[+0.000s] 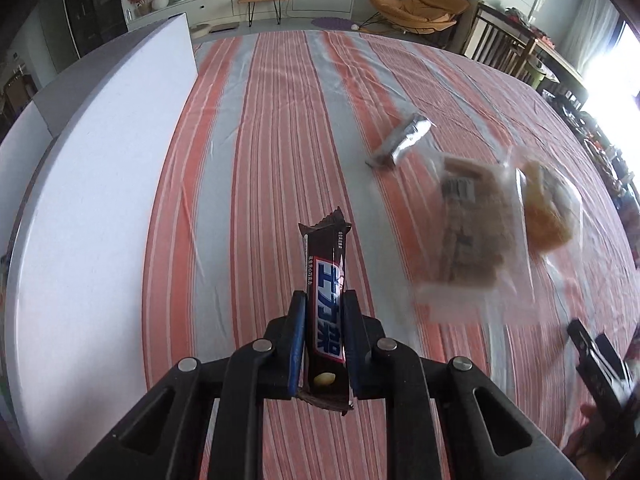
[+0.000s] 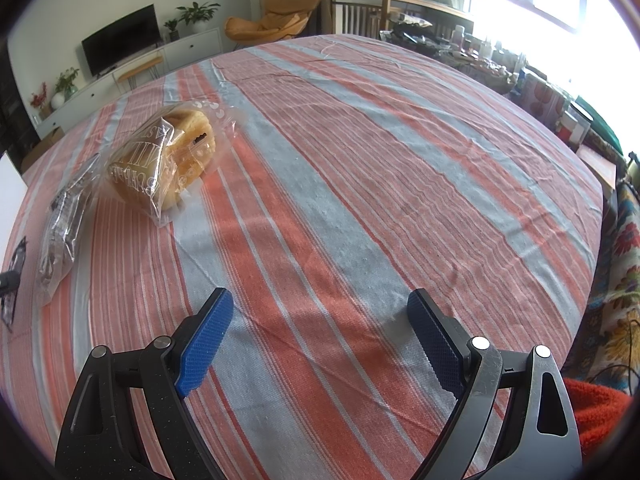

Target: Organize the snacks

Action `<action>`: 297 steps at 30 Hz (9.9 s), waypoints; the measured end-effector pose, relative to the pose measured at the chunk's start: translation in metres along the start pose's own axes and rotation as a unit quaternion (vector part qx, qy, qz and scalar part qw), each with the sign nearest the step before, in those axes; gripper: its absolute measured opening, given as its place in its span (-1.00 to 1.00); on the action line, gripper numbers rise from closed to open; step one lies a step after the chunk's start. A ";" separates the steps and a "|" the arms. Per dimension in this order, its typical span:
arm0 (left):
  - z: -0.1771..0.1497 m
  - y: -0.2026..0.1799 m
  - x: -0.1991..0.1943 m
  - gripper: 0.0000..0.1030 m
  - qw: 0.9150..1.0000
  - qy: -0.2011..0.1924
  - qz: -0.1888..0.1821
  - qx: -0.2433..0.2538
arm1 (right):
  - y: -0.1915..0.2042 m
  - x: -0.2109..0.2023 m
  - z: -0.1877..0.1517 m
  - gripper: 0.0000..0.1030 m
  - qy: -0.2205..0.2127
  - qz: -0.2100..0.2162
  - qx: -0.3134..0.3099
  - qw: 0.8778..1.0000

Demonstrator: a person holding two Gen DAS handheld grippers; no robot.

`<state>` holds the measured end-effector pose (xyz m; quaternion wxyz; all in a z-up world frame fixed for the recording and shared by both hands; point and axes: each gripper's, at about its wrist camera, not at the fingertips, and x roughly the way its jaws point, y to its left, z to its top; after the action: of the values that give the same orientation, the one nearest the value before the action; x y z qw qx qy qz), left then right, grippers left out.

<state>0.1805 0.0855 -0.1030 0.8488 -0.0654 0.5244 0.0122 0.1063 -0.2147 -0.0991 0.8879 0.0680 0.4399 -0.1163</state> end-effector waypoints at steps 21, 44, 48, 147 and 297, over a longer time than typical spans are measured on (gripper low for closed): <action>-0.059 0.001 0.006 1.00 0.996 -0.075 0.049 0.023 | 0.001 0.000 0.000 0.78 0.000 -0.001 0.000 1.000; -0.059 0.001 0.005 1.00 0.996 -0.077 0.048 0.023 | 0.183 -0.004 0.073 0.75 0.114 0.170 -0.145 0.968; -0.059 0.001 0.005 1.00 0.996 -0.077 0.048 0.023 | 0.217 0.037 0.064 0.75 0.168 0.115 -0.154 0.967; -0.073 0.128 -0.177 0.77 0.970 -0.208 -0.108 -0.057 | 0.147 -0.052 -0.037 0.54 0.006 0.149 -0.171 0.974; 0.031 -0.050 0.066 0.83 0.993 -0.091 -0.006 0.069 | -0.088 0.075 0.100 0.87 -0.004 -0.075 0.097 0.992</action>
<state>0.2426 0.0368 -0.1433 0.8957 -0.0084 0.4439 -0.0229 0.2032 -0.3332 -0.1001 0.8676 0.1200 0.4268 -0.2251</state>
